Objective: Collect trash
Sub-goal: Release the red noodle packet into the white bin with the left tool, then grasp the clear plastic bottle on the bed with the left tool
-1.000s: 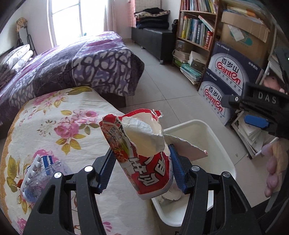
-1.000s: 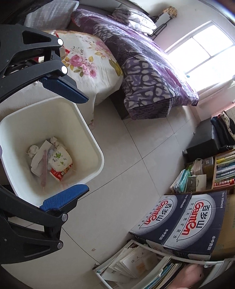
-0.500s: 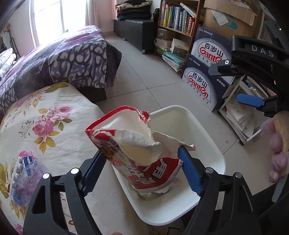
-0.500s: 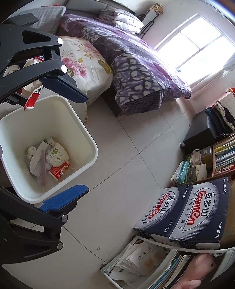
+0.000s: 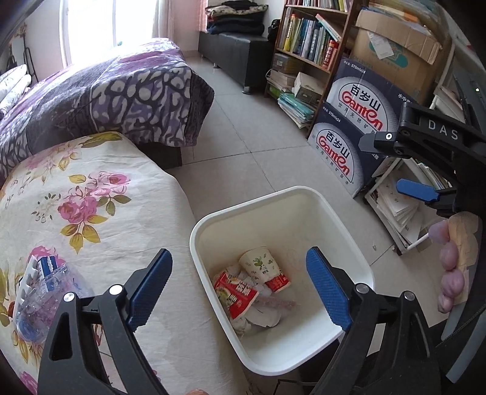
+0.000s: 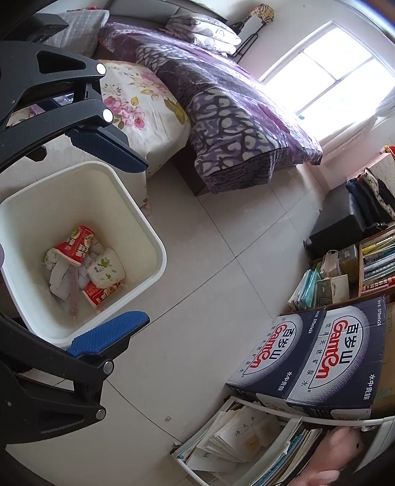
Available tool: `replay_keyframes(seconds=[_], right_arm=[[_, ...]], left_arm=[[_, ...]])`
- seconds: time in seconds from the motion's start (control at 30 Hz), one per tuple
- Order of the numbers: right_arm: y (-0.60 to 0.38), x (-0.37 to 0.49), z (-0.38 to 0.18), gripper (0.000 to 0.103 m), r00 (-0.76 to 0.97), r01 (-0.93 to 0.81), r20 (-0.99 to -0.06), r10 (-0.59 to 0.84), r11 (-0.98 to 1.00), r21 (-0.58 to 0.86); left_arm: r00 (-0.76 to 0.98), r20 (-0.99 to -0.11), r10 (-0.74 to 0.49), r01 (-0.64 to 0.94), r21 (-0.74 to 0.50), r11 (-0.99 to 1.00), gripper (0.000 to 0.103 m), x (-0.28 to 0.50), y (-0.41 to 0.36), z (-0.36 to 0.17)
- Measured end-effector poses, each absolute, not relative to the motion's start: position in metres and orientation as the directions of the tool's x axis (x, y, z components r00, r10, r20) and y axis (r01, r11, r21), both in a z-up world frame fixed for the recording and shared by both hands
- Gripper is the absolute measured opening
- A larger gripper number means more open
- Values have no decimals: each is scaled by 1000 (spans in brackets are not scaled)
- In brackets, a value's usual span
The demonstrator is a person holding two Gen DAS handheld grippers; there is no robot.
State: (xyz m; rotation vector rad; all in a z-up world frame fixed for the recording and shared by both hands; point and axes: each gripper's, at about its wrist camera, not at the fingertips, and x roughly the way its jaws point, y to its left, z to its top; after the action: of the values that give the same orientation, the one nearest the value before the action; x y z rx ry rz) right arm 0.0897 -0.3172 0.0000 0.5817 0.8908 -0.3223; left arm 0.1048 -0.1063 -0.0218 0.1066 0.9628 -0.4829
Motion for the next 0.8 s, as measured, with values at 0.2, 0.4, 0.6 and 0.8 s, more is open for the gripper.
replay_keyframes(seconds=[0.2,0.4,0.6,0.8], right_arm=[[-313,91,0,89,595,480,-803,-15,809,341],[-295,97,-2,90,585,454,-811,10,824,338],[-263,108,-11,91,555,397,-830,52,861,319],[-227,120,-22,92,516,330,-853,83,900,287]], left_arm=[[484,-829,-279,399,-74,914,87,110,-95,-27],[495,-864,-96,338,89,937,87,124,-62,-38],[475,-876,86,297,252,921,87,142,-7,-51],[438,-872,216,375,396,838,88,154,35,-75]])
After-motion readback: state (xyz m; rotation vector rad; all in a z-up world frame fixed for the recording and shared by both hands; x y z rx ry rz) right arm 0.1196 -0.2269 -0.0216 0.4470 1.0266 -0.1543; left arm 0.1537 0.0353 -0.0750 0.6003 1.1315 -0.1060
